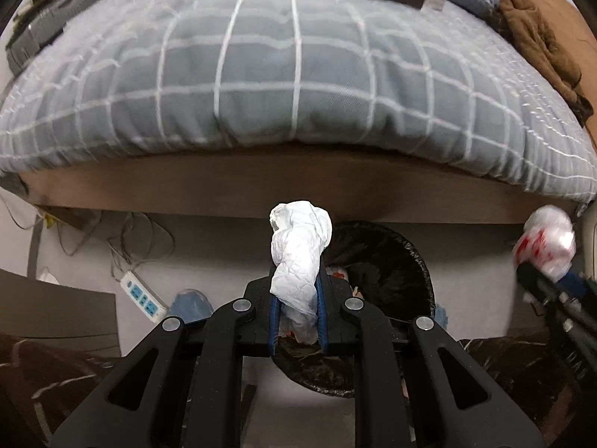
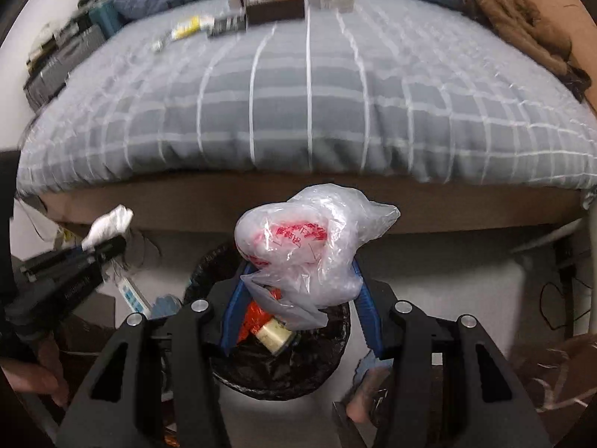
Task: Collect trash
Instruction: 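Lift the tissue and plastic bag and carry both over the black bin, then open the right tool to drop the plastic bag while left tool drops the tissue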
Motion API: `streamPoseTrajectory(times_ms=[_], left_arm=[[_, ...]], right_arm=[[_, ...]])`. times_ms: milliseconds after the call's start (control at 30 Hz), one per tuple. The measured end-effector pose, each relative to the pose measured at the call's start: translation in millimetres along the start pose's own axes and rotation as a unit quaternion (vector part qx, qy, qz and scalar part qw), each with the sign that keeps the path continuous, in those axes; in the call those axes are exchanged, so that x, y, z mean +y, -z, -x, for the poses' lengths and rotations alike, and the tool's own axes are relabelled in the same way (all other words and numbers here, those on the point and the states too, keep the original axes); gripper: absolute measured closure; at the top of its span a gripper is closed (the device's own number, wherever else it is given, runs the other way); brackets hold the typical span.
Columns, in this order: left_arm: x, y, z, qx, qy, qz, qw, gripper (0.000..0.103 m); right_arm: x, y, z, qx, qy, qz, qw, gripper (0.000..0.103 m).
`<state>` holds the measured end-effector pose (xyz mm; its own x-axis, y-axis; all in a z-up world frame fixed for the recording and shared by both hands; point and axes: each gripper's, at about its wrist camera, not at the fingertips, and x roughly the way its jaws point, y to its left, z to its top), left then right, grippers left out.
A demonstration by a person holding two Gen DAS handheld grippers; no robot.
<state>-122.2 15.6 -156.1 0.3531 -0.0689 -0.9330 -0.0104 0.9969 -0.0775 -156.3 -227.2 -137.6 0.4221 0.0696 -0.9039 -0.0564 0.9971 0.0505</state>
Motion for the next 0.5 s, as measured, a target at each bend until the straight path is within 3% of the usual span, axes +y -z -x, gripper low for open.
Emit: streamPoseTrajectory(times_ms=[300,500], left_arm=[[2,6,-42,0.021,0.022,-0.013,0.9995,0.088],[12,14,-64,0.046,0.016,-0.003,0.9988,0.088]], right_arm=[[2,11,-49,0.042,-0.004,0.009,0.999,0.054],[17,14,-81,0.072,-0.005,0.031,0.997,0.054]])
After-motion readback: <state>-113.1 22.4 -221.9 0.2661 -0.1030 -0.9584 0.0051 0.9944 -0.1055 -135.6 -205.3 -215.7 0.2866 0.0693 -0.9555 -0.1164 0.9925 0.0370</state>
